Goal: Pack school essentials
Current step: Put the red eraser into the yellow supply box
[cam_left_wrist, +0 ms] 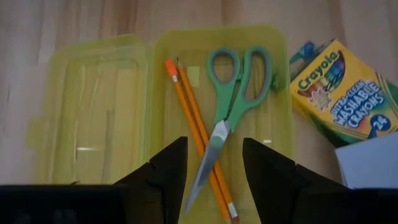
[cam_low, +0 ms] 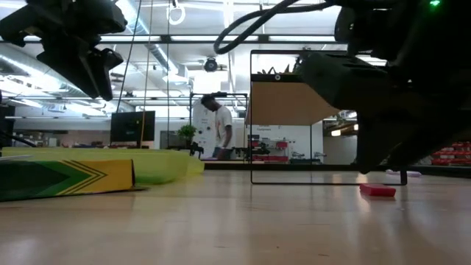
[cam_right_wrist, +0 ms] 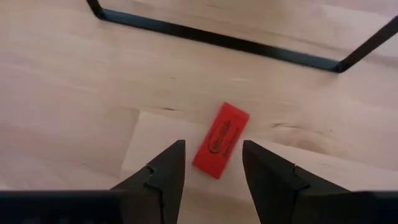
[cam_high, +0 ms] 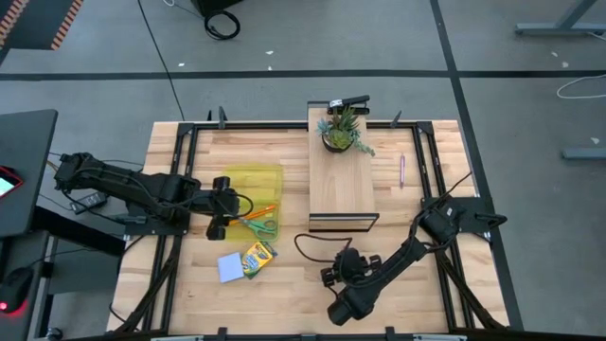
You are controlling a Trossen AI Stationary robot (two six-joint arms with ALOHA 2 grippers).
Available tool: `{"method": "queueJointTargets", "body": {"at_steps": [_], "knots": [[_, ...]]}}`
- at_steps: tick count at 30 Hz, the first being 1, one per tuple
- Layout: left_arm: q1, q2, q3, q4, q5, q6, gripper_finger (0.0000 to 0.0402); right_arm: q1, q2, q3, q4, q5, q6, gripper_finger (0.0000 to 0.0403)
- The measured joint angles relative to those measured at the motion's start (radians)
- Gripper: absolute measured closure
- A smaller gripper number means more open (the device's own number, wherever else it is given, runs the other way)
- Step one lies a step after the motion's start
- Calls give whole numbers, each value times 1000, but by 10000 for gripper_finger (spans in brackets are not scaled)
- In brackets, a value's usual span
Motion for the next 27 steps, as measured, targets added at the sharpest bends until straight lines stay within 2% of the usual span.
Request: {"method": "queueJointTargets", "body": {"at_steps": [7, 20, 27], "knots": [[0, 0, 0, -3, 0, 4, 239, -14, 0, -11, 22, 15, -7, 236], [0, 0, 0, -26, 0, 3, 239, -19, -6, -125, 134, 13, -3, 234], [0, 0, 0, -25, 0, 3, 239, -4, -6, -126, 139, 3, -36, 260]]}}
